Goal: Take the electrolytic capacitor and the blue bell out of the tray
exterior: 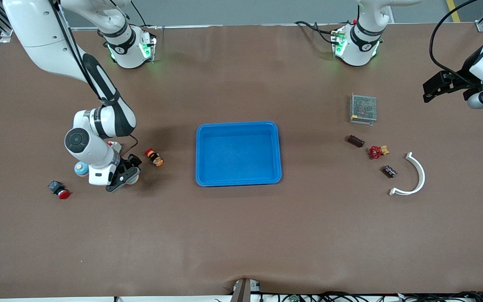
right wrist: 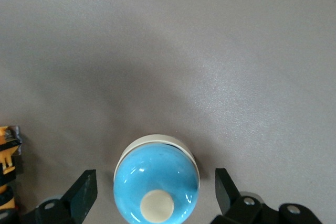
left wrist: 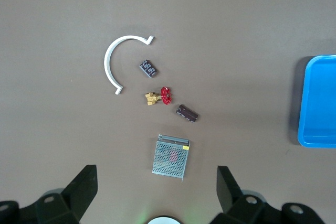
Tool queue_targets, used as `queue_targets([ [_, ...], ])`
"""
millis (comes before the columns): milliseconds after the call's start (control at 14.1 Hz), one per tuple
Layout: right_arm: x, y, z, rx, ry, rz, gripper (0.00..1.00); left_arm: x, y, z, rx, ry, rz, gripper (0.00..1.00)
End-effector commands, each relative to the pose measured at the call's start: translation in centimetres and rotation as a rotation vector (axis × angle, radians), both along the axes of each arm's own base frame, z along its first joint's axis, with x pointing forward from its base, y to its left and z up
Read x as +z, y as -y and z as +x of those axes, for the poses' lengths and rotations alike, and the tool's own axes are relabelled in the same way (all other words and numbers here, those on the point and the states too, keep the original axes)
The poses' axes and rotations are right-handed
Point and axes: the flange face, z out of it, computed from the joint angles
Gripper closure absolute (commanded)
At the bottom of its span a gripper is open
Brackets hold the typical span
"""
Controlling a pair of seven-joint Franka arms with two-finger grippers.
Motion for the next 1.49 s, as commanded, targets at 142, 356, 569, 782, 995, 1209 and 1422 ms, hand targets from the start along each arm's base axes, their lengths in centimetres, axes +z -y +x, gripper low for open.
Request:
queue_targets([
  [142,2.8,0.1,2.0,-0.026,-0.026,0.003,0.00,0.6,-0.3,0.2,-0.013,0.011,-0.008,0.00],
  [356,8.1,-0.8,3.5,-0.107,-0.130,-0.015,0.00,0.7,-0.4,0.1,-0.047,0.011,-0.011,0.00],
  [569,14.3,-2.5,2.8,-0.211,-0.204,-0.044,0.00,0.7,-1.0,0.2,-0.041,0.010,-0.009,0.00],
  [782,20.5,-3.2,0.5,-0.279,-0.233,-0.068,0.00,0.9,-1.3,0.1,-0.074,0.010,-0.012,0.00],
  [995,26.5,-3.3,-2.1,-0.330,-0.236,-0.079,0.00,1.0,-1.2,-0.1,-0.076,0.011,-0.012,0.00],
  [1209,32.7,-2.7,-5.0,-0.362,-0.207,-0.076,0.00,1.2,-1.0,-0.4,-0.079,0.008,-0.011,0.00],
  [1422,37.4,-1.5,-7.7,-0.402,-0.170,-0.068,0.00,1.1,-1.0,-0.4,-0.080,0.005,-0.011,0.00],
])
